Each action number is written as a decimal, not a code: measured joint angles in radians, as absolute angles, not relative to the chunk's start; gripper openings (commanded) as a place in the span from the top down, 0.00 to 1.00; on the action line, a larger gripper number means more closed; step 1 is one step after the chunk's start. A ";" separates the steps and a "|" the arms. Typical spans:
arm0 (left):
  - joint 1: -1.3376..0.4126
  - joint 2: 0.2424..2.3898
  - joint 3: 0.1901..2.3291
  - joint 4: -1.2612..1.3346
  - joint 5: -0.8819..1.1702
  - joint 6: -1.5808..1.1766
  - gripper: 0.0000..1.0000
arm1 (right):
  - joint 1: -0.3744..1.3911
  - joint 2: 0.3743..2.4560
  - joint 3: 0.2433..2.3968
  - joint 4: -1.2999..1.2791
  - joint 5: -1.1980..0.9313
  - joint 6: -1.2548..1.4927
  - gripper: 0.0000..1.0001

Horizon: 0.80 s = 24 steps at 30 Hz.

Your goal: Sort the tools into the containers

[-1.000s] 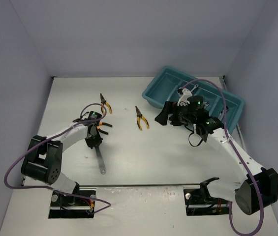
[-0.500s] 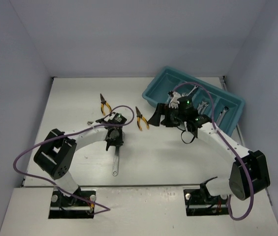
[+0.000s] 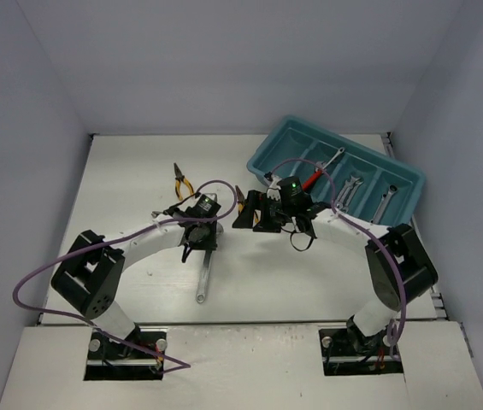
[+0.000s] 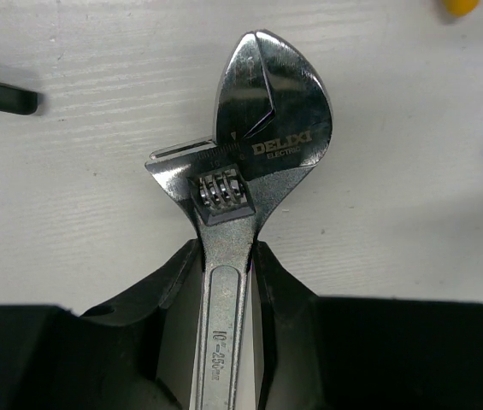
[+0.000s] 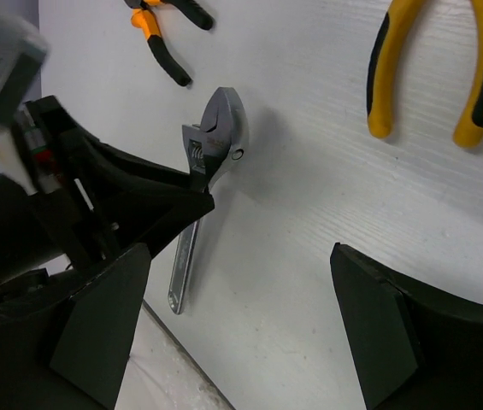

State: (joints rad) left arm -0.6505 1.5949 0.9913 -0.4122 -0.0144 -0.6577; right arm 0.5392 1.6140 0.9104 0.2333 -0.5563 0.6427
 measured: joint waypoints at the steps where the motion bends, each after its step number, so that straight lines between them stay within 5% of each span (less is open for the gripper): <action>1: -0.652 1.583 0.991 -0.412 -0.015 -0.657 1.00 | 0.545 1.632 0.914 0.246 -0.558 0.650 0.16; 19: -0.654 1.456 0.991 -0.415 0.004 -0.638 1.00 | 0.638 1.828 1.062 0.389 -0.600 0.708 0.18; 24: -0.654 1.430 0.991 -0.415 0.020 -0.638 1.00 | 0.652 1.869 1.067 0.403 -0.602 0.714 0.29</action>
State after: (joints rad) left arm -0.6537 1.4296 0.9913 -0.4147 0.0203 -0.6380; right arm 0.6518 1.8693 1.0670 0.4029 -0.6022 0.7144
